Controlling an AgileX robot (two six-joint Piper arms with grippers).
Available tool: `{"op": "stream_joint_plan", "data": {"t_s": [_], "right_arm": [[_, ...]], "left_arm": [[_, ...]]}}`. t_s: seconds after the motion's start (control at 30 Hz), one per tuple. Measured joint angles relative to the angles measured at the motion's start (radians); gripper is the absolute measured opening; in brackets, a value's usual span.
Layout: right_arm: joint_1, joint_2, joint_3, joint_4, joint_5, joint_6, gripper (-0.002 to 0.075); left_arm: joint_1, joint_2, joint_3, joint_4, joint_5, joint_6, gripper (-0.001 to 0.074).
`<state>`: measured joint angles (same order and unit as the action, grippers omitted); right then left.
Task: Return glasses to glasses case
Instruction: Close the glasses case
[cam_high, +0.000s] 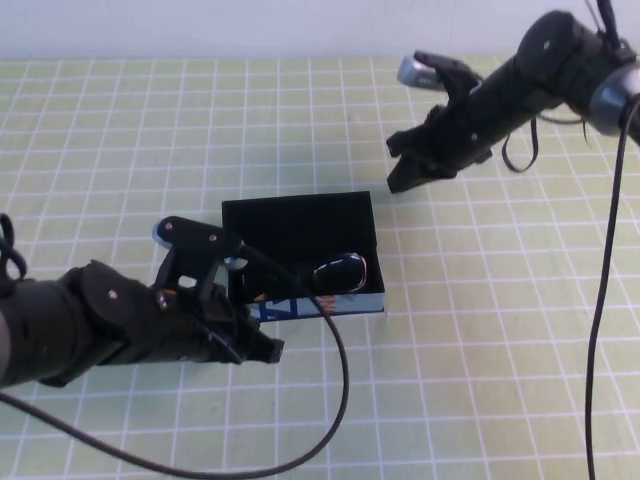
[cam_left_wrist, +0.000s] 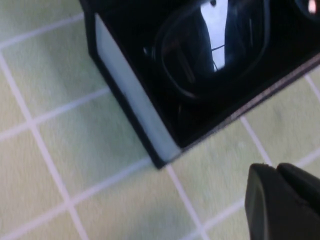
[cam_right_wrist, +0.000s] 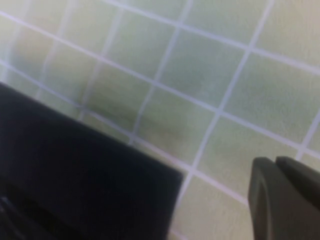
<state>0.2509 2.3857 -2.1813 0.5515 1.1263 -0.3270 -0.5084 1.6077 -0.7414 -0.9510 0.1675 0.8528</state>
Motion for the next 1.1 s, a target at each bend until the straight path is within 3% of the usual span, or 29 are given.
{"op": "stream_joint_plan", "data": {"t_s": [0.47, 0.7, 0.9, 1.1], "right_arm": [[0.002, 0.110, 0.024, 0.276, -0.024, -0.182, -0.0016], [0.002, 0.110, 0.024, 0.451, 0.053, -0.315, -0.0016], [0.021, 0.110, 0.024, 0.459, 0.071, -0.347, -0.0017], [0.068, 0.074, 0.024, 0.330, 0.074, -0.337, -0.0018]], "left_arm": [[0.000, 0.124, -0.096, -0.007, -0.008, 0.002, -0.0004], [0.000, 0.129, -0.096, -0.007, -0.029, 0.003, -0.0004], [0.000, 0.129, -0.096, -0.007, -0.031, 0.005, -0.0004], [0.000, 0.121, -0.096, -0.009, -0.018, 0.041, -0.0004]]}}
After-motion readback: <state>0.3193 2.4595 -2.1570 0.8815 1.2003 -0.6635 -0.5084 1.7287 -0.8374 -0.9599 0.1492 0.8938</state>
